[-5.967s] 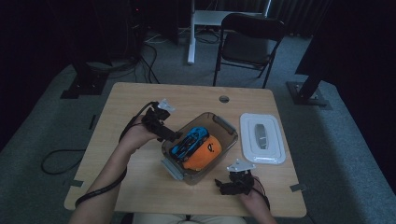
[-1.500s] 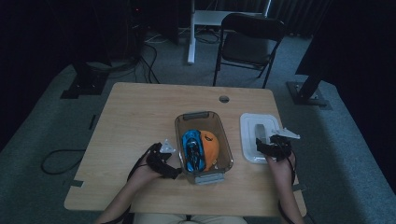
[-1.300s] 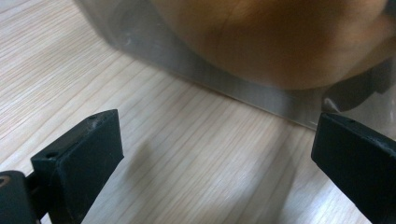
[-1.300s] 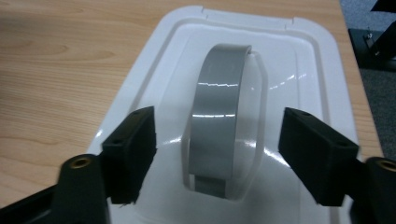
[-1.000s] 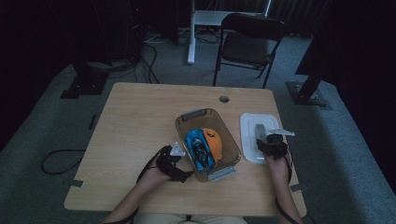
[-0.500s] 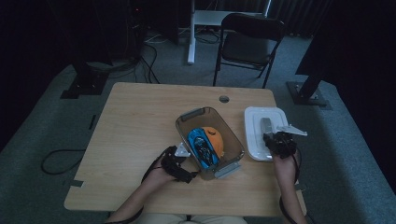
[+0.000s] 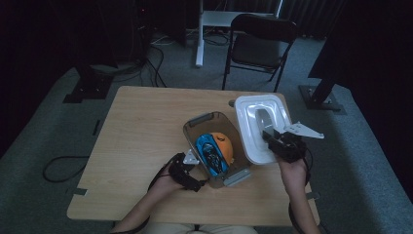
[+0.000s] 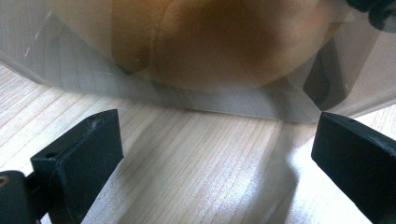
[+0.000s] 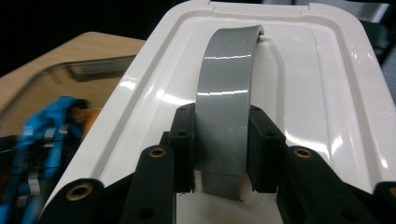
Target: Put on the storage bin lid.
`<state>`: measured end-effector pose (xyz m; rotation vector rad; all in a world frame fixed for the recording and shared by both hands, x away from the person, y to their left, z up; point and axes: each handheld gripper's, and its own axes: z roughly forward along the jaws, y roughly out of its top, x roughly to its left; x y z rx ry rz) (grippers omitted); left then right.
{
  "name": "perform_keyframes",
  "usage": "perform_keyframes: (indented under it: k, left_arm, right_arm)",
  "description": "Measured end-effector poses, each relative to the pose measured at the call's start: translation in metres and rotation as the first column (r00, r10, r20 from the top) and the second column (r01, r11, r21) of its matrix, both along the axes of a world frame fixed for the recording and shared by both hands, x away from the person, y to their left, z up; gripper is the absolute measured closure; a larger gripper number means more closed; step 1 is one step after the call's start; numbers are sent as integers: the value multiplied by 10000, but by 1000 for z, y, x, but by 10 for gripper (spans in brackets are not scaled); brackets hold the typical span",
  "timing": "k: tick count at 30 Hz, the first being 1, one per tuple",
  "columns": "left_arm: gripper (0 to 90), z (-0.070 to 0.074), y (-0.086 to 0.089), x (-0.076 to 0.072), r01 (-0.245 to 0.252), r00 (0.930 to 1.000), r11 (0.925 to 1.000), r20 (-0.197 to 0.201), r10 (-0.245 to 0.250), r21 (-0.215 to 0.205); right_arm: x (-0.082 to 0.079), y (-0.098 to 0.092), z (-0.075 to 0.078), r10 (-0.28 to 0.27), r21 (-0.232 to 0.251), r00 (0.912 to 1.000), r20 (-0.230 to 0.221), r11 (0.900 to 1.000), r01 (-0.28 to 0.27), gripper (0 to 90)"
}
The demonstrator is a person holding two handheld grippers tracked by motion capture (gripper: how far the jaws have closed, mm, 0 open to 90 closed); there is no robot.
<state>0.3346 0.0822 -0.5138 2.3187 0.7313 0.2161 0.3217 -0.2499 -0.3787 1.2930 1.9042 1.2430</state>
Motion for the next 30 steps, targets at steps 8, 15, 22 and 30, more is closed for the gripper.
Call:
perform_keyframes:
  k: [8, 15, 22, 30]
  left_arm:
    - [26, 1, 0, -1, 2, 10000, 10000, 50, -3, 69]
    - [27, 1, 0, -2, 15, 10000, 9999, 41, -15, 115]
    - [27, 2, 5, -3, -58, 10000, 9998, 73, 57, 170]
    - [27, 2, 10, -3, -224, 9997, 9997, 98, 223, 121]
  right_arm:
    - [2, 39, 4, 1261, -234, 9919, -118, 9917, -1264, 676]
    - [8, 70, 1, 2155, -296, 9754, -455, 9757, -2170, 675]
    - [8, 90, -9, 2786, -328, 9561, -905, 9587, -2825, 675]
    - [7, 103, -15, 3060, -571, 9445, -1194, 9476, -3143, 675]
